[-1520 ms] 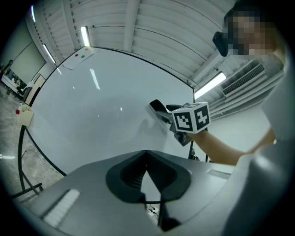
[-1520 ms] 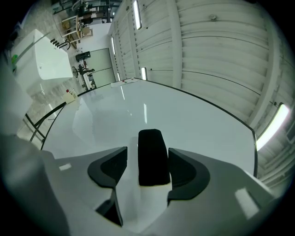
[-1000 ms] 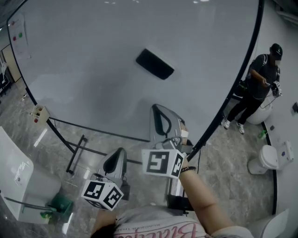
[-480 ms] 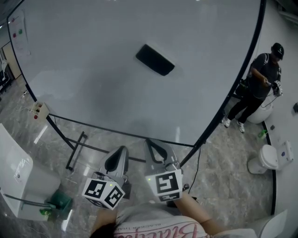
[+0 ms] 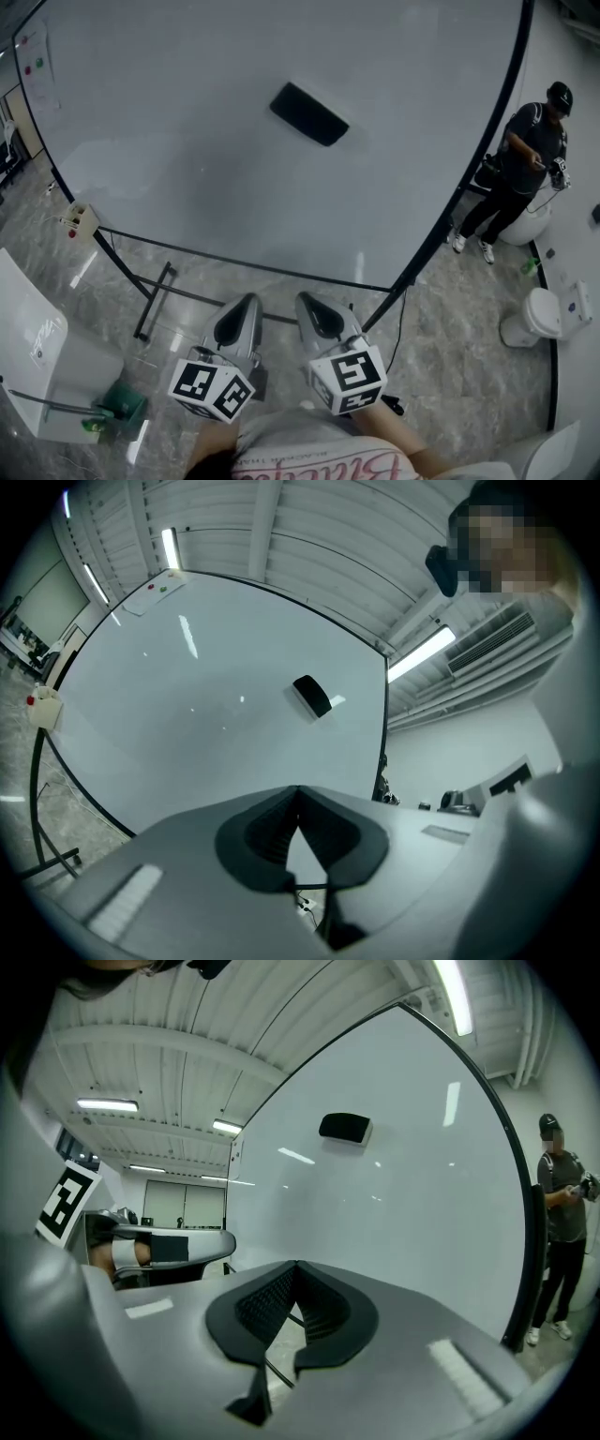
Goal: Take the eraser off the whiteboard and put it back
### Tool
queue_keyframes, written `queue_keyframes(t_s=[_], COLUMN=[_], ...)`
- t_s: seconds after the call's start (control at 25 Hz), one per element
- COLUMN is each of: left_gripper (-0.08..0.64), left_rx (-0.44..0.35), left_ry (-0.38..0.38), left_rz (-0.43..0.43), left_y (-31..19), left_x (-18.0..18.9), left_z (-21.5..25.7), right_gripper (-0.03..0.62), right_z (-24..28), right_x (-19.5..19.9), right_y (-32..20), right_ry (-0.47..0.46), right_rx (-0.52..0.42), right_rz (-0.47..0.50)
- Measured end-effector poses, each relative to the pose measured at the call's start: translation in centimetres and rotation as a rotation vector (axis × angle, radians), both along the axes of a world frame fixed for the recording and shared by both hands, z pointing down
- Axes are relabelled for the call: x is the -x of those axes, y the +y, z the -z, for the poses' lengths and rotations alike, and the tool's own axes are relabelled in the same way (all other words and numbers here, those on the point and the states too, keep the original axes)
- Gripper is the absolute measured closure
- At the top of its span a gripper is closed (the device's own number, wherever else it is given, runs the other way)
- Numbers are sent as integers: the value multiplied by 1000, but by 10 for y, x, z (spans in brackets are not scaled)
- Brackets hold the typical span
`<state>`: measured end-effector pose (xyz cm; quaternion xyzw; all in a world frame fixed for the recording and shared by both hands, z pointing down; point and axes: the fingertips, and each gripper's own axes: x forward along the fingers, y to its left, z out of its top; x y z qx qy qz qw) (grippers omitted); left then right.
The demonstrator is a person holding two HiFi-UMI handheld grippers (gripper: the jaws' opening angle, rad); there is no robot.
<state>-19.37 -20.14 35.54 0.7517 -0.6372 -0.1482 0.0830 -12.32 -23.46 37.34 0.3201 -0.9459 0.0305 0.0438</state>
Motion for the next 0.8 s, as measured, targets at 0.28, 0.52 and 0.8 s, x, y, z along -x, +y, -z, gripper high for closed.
queue_keyframes(t_s=[0.28, 0.52, 0.8], left_gripper=[560, 560, 560], left_rx=[1, -1, -2], left_ry=[4, 6, -1], left_rz=[-10, -20, -33], left_y=[-2, -5, -7], left_x=[-6, -12, -16], left_z=[-2, -2, -1], right_gripper=[592, 593, 592], right_z=[-2, 1, 6], right_x=[-7, -14, -17], right_y=[0, -1, -2], right_ry=[12, 7, -22], right_rx=[-7, -20, -23], right_rz=[-12, -24, -15])
